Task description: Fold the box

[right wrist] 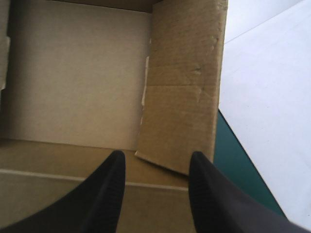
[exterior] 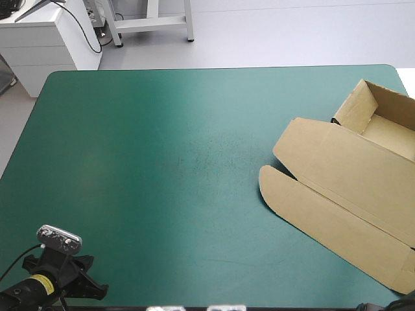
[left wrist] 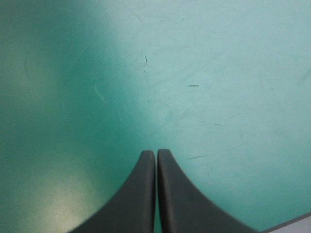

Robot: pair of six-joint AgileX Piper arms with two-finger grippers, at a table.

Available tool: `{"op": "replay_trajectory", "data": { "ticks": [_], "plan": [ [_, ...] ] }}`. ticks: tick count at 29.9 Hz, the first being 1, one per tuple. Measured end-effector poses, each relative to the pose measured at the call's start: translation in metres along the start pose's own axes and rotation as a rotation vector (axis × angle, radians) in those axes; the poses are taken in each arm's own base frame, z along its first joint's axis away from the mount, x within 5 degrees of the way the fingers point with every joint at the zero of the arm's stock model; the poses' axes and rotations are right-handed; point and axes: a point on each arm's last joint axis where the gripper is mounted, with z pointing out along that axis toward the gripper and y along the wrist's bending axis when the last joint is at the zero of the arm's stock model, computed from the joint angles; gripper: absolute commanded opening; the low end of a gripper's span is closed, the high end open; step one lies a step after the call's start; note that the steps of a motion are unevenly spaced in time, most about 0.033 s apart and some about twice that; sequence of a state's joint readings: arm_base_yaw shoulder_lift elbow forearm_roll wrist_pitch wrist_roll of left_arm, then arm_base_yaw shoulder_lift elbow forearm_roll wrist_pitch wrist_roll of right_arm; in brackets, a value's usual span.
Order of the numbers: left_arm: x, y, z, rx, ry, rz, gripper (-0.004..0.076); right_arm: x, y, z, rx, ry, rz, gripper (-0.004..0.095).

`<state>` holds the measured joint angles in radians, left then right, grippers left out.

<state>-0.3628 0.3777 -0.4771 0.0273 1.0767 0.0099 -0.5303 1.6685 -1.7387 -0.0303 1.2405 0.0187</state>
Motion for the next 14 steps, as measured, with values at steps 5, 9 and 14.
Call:
{"op": "replay_trajectory", "data": {
  "ticks": [5, 9, 14],
  "plan": [
    [0.000, 0.000, 0.000, 0.000, 0.000, 0.000, -0.0008, 0.031, 0.006, -0.034, -0.083, -0.027, -0.015, 0.0398],
    [0.000, 0.000, 0.000, 0.000, 0.000, 0.000, -0.0008, 0.067, 0.014, -0.062, -0.176, -0.051, -0.017, 0.0398],
    [0.000, 0.000, 0.000, 0.000, 0.000, 0.000, -0.0008, 0.116, 0.028, -0.089, -0.303, -0.099, -0.058, 0.0381]
  ]
}}
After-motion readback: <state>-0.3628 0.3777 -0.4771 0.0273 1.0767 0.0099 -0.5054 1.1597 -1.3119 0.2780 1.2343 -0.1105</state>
